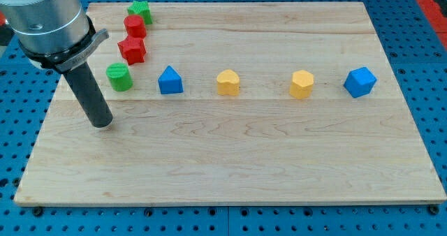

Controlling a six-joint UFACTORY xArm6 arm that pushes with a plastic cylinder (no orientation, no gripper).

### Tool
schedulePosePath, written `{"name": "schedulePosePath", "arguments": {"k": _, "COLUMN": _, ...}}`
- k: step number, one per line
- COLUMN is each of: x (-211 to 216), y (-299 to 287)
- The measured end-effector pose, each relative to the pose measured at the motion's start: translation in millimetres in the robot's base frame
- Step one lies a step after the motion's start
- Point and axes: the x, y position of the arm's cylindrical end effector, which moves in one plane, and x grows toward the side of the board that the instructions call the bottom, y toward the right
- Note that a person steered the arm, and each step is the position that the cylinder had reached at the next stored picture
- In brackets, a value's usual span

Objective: Move your arm towards the center left

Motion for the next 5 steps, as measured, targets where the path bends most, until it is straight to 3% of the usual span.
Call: {"name": "schedulePosePath", "arguments": {"k": 5, "x": -13, "y": -7}}
